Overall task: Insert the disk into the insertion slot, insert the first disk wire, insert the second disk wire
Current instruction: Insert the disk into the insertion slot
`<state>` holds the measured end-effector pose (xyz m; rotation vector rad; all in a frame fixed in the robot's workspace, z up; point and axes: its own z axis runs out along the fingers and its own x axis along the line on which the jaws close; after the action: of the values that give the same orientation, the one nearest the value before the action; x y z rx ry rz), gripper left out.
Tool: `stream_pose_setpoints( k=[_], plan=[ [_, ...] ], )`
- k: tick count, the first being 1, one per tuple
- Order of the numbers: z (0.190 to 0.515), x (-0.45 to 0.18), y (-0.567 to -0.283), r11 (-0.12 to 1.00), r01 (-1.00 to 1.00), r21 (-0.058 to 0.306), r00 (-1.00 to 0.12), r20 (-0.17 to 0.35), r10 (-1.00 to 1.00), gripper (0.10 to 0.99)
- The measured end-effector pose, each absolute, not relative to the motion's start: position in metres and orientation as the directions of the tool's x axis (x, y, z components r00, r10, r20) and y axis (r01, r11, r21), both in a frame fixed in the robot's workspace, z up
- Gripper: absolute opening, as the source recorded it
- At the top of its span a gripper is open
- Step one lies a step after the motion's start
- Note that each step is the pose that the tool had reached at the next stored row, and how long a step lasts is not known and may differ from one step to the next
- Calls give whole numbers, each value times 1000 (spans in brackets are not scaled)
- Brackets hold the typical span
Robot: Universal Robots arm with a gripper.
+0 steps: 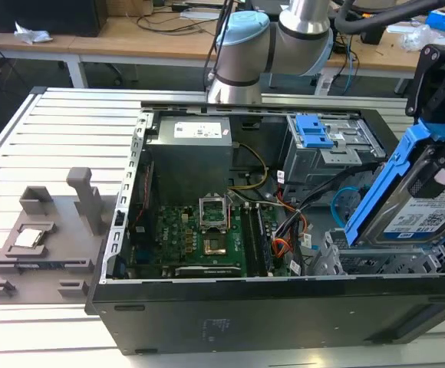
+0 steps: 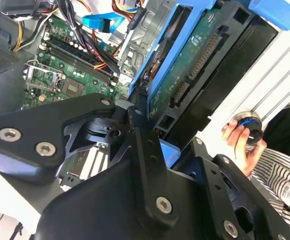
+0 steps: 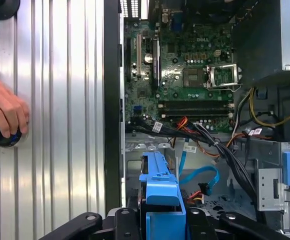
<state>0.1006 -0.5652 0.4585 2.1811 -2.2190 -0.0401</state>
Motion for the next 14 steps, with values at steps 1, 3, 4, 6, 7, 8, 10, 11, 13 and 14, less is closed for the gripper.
stream_pose_setpoints(
  k=[1,3,4,6,7,8,10,11,13,14],
  plan=[
    [457,101,-565,17,-999,39,-17,3,-1000,365],
    [453,101,-565,16,-999,39,-16,3,-1000,365],
    [452,101,-565,16,-999,39,-16,3,-1000,365],
    [448,101,-565,15,-999,39,-15,3,-1000,365],
    [447,101,-565,15,-999,39,-15,3,-1000,365],
    [446,101,-565,15,-999,39,-15,3,-1000,365],
    [444,101,-565,14,-999,39,-14,3,-1000,365],
    [443,101,-565,14,-999,39,-13,3,-1000,365],
    [442,101,-564,11,-999,39,-11,3,-1000,365],
    [441,101,-563,8,-999,39,-8,3,-1000,365]
  ],
)
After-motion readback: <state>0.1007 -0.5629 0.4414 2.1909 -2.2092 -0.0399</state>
